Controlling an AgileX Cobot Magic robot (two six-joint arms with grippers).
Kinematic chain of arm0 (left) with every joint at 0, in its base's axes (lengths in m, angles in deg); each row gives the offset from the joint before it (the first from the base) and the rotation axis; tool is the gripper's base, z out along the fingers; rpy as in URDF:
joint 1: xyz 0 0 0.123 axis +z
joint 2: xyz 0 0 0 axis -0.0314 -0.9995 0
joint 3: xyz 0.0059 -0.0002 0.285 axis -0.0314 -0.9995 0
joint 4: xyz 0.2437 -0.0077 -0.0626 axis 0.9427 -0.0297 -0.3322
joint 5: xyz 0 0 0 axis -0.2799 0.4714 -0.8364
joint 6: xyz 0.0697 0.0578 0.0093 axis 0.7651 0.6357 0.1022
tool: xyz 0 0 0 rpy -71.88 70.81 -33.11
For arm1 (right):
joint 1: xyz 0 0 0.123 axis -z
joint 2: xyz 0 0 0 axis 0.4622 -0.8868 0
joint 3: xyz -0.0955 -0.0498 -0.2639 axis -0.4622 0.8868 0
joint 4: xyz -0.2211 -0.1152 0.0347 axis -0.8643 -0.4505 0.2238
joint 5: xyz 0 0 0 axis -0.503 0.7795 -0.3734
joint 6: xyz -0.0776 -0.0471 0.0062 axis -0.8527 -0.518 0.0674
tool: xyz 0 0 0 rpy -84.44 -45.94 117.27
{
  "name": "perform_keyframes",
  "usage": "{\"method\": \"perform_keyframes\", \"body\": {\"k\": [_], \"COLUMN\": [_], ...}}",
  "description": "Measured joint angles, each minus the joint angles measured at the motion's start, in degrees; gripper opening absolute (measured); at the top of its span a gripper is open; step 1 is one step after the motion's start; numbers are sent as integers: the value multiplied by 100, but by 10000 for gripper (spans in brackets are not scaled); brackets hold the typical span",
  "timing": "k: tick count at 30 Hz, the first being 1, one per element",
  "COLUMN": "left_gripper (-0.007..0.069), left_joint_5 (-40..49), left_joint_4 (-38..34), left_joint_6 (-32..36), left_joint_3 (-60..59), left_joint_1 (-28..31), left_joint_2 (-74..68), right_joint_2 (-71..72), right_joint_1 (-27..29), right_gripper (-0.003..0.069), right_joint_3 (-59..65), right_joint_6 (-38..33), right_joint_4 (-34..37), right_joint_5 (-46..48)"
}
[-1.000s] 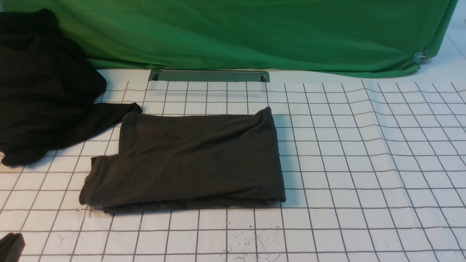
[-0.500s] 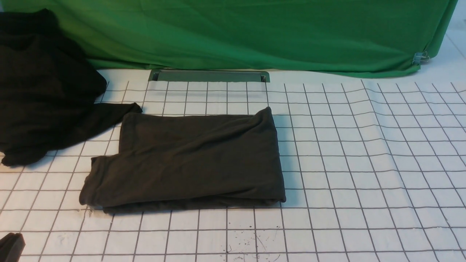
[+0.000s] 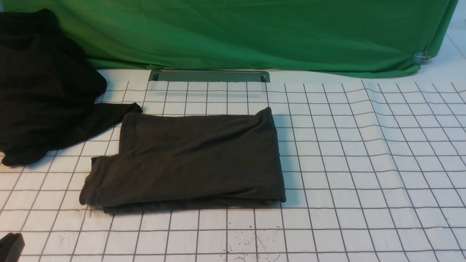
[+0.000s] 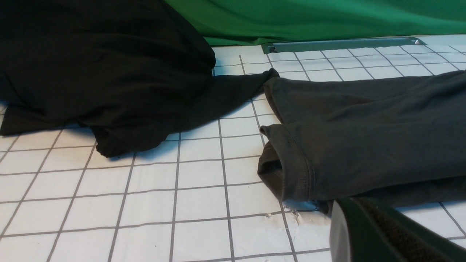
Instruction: Fold a long-sleeved shirt over a white checkered tablecloth.
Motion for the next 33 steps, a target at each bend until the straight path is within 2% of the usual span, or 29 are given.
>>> {"method": "perform_keyframes", "body": {"k": [8, 16, 33], "left_gripper": [3, 3, 3], "left_joint_5": [0, 0, 0], "left_joint_4": [0, 0, 0], "left_joint_6": [0, 0, 0], "left_joint_3": [0, 0, 0], "left_joint_1": [0, 0, 0], "left_joint_2": [0, 0, 0], "right_joint_2": [6, 6, 6], "right_joint_1": [-12, -12, -12], "right_gripper": [242, 242, 242], "right_joint_3": [0, 0, 0], "right_joint_6": [-293, -581, -429], "right_joint_4": [336, 374, 389], "right_joint_5": [-36, -44, -47]}}
